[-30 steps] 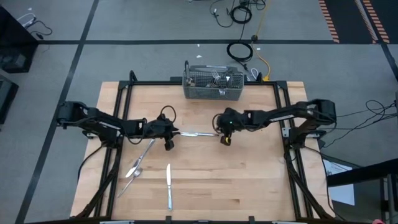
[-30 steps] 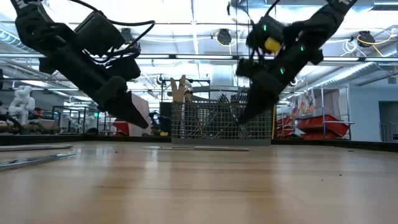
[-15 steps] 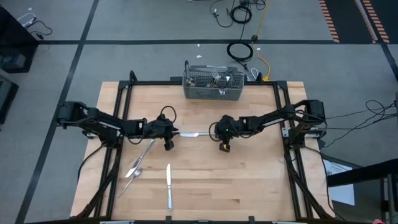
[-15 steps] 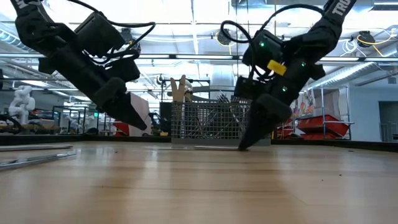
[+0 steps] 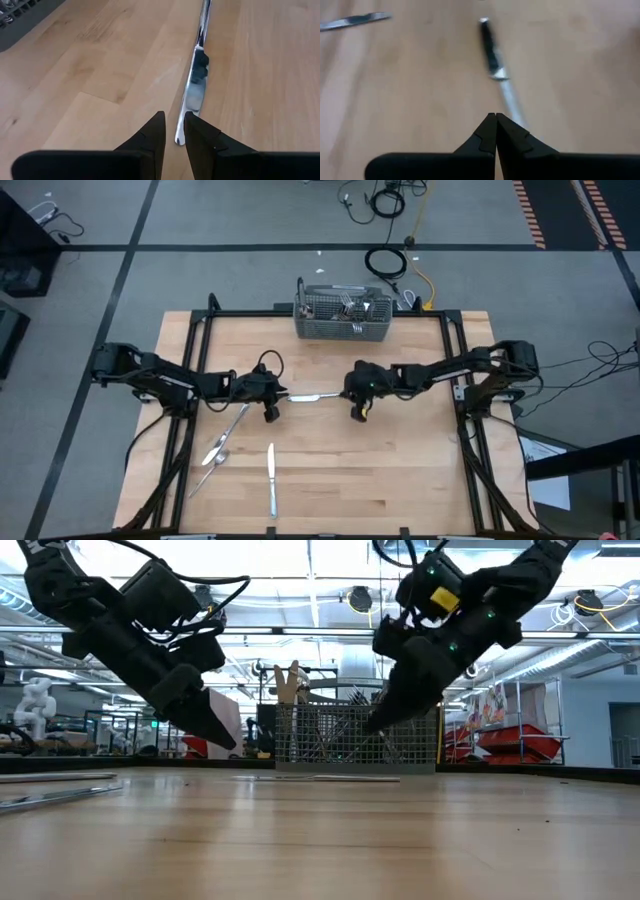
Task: Sort silverware
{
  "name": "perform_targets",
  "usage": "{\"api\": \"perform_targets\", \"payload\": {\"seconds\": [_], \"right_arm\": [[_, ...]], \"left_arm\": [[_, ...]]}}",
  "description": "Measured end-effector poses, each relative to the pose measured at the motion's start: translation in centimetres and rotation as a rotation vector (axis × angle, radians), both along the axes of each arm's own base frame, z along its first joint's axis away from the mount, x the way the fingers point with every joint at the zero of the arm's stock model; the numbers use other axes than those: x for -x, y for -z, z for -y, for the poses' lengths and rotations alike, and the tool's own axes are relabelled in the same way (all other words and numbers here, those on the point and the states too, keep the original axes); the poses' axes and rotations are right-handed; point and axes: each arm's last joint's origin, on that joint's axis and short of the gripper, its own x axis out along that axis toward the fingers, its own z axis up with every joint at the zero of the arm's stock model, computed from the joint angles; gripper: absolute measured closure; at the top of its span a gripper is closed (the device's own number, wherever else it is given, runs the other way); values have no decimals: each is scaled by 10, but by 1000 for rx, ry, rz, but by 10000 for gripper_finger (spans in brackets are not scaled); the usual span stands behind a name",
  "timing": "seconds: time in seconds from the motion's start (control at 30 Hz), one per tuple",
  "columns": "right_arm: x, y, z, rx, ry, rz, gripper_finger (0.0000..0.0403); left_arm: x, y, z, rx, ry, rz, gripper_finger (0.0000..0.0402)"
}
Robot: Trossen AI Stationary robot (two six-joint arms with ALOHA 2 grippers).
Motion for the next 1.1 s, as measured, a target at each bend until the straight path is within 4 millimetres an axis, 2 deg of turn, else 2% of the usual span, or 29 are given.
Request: {"api": "perform_targets", "payload": {"seconds": [0.13,0.27,0.67,0.87,1.1], "right_arm": [[5,4,8,58,24,-52,403],[6,18,18,45,52,-127,403],[13,48,20,-6,79,-161,403],[16,52,20,-50,118,-129,403],[16,43,14,-74,109,-91,403]], "left_arm": [[0,0,0,0,0,-2,325],[0,0,0,0,0,-3,325],[0,0,0,0,0,-3,325],[0,0,0,0,0,1,325],[0,0,0,0,0,-3,325]]}}
